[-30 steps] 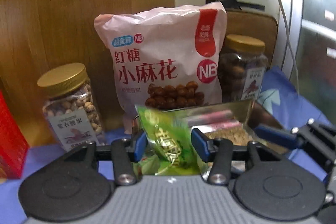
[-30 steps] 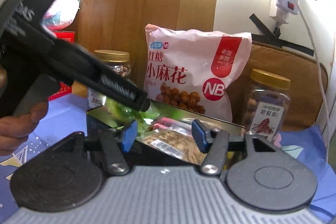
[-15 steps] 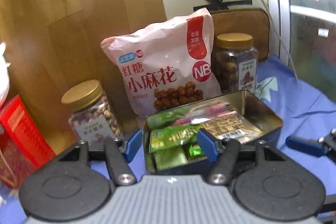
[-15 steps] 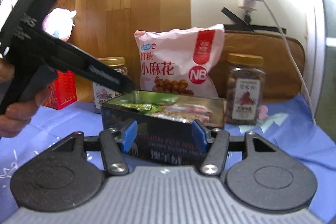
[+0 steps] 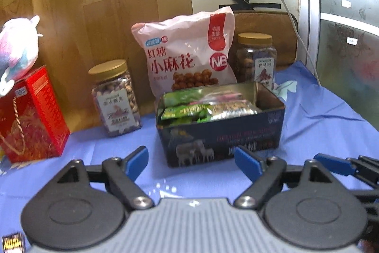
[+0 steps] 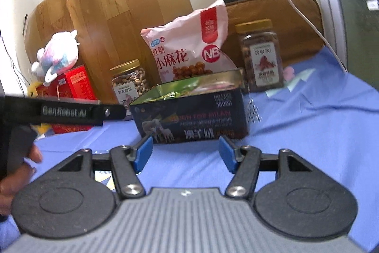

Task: Organize snacks

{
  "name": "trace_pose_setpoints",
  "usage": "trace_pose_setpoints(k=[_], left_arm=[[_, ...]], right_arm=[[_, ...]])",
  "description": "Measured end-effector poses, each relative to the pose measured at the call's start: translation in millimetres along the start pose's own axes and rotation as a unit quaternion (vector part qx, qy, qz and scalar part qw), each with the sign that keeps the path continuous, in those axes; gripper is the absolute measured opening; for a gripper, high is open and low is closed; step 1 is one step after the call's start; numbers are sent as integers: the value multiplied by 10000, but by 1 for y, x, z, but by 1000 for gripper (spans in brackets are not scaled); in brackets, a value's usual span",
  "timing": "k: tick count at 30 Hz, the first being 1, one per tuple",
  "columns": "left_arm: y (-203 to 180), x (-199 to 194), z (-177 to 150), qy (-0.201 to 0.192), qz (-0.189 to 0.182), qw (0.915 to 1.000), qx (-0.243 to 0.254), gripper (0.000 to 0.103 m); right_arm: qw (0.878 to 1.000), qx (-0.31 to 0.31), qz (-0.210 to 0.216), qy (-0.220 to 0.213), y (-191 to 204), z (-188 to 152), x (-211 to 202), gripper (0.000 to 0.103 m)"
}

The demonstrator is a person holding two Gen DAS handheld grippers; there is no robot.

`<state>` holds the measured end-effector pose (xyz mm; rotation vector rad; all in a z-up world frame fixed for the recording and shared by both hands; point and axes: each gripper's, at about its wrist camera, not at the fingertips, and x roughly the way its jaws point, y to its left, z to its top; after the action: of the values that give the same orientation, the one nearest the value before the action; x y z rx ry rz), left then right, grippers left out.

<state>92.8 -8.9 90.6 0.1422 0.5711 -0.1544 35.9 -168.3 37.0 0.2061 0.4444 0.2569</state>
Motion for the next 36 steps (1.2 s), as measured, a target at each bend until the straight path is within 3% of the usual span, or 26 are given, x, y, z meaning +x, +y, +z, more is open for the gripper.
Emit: trace_pose_setpoints(k=[1,3,4,14,29,36], left_arm=[[-1,-2,-3,7,26,10000,-19,86],[-2,-6,-9,24,117,9999,-58,102],[-2,-8,-12,11,166,9998,-80,102],[1,-17,-32,214,364,9987,-298,103],[-5,-9,-56,460,773,9956,-255,103],[-9,-7,-60,497,793,9954,-180,103]], right_arm=[[10000,77,8,8,-1,-1,-4,65],[9998,222,12,17,-2,-3,-10,67],[9996,292,16,27,-2,-5,-13,71],[9992,386,20,62,6,-16,-29,77],[9984,516,128,167,8,-21,-30,82],[9979,601,122,202,6,-23,-30,83]])
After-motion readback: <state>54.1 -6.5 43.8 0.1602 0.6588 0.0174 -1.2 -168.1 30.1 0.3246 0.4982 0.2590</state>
